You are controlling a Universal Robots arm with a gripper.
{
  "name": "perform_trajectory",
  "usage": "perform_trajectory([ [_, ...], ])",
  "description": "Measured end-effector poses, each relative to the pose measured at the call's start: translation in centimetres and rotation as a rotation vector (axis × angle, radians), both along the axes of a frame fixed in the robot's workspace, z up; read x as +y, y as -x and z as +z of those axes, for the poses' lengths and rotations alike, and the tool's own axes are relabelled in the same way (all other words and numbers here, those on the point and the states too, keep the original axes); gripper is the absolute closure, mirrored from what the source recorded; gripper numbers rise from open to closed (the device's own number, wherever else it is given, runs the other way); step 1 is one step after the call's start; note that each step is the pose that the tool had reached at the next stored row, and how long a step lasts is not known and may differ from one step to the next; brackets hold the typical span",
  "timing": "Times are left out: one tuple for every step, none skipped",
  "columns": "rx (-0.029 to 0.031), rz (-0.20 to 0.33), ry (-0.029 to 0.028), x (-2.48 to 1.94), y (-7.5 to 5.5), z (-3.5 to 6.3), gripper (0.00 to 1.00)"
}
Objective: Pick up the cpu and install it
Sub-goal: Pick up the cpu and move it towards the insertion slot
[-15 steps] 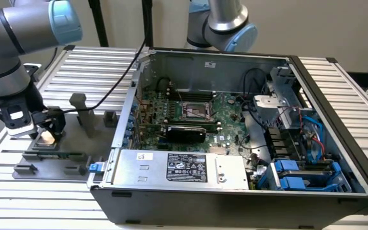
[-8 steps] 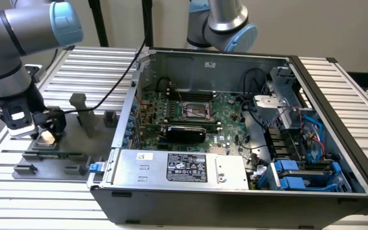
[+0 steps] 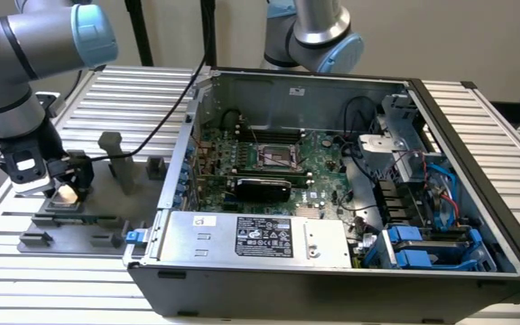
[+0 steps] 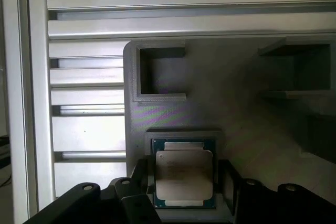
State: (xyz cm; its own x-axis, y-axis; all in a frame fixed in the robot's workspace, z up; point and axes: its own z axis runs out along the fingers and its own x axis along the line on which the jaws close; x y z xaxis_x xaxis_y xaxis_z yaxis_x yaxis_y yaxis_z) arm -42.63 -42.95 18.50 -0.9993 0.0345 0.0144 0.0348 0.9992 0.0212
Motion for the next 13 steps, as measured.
perform_trajectory([
  [0.0001, 0.0, 0.0, 0.0, 0.0, 0.0, 0.35],
  [0.0, 0.0, 0.0, 0.0, 0.0, 0.0, 0.35],
  [0.0, 0.0, 0.0001, 0.0, 0.0, 0.0, 0.35],
  [0.0001, 0.0, 0.0003, 0.0, 0.0, 0.0, 0.35],
  [-0.0001, 0.0, 0.0006, 0.0, 0.0, 0.0, 0.35],
  [-0.0001, 0.0, 0.001, 0.0, 0.0, 0.01, 0.35],
  [-0.0001, 0.0, 0.0017, 0.0, 0.0, 0.03, 0.35],
  [-0.0001, 0.0, 0.0023, 0.0, 0.0, 0.04, 0.35],
  [0.0001, 0.0, 0.0027, 0.0, 0.0, 0.08, 0.35],
  [0.0, 0.0, 0.0029, 0.0, -0.01, 0.14, 0.35],
  [-0.0001, 0.001, 0.003, 0.0, -0.02, 0.19, 0.35],
  [0.0, 0.001, 0.0031, 0.01, -0.02, 0.24, 0.35],
  [-0.0001, 0.001, 0.0031, 0.01, -0.02, 0.24, 0.35],
])
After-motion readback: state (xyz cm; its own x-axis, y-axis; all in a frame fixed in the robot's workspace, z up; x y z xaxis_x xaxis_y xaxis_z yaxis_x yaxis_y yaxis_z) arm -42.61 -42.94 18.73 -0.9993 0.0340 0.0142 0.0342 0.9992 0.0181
